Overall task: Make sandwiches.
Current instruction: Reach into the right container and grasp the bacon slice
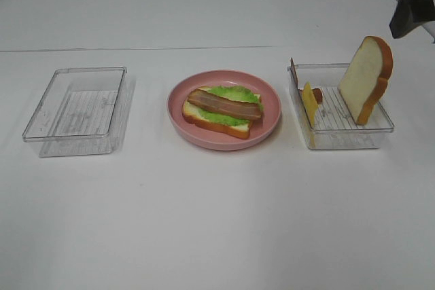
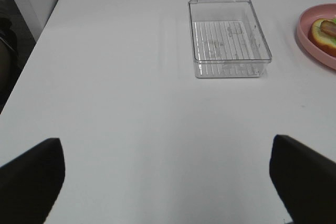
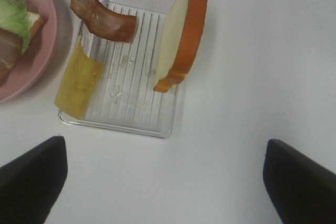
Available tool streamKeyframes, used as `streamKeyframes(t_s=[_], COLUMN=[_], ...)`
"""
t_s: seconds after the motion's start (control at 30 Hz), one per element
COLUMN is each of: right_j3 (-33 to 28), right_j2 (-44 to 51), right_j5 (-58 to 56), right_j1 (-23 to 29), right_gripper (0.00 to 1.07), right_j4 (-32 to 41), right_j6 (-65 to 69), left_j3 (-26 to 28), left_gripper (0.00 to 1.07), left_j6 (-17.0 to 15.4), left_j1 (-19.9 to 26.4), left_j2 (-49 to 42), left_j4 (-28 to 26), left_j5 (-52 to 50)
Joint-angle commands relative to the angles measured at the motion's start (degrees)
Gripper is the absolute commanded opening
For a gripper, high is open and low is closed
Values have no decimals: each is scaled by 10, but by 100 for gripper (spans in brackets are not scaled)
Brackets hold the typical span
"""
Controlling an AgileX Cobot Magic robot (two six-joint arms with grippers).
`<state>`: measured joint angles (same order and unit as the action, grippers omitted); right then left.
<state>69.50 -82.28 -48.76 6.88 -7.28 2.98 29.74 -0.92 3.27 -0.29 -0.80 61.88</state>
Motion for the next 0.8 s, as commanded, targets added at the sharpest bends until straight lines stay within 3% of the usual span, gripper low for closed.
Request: streamKeyframes(t_s=[0.03,0.17,0.53,0.67,0.8], right_j3=[60,132,254,279,307], right_j2=[-49,-109,-214,-237,-278], right_j5=[-25,-61,-119,-133,-139], right_j1=[-2,-2,1,23,76], right_gripper=[99,99,99,99,99], right_j4=[32,73,125,105,45], right_j6=[-15,-42,-46,-46,-42], left_j3=[-1,-1,-1,-1,-1], left_gripper=[98,98,98,98,98], left_j6=[-2,-2,-2,-2,-2], left_j1=[1,1,1,1,1], left_j2=[-7,-7,-7,-7,-7], left_j4=[-5,-5,-5,-5,-5], left_j5=[-4,-4,-4,-4,-4])
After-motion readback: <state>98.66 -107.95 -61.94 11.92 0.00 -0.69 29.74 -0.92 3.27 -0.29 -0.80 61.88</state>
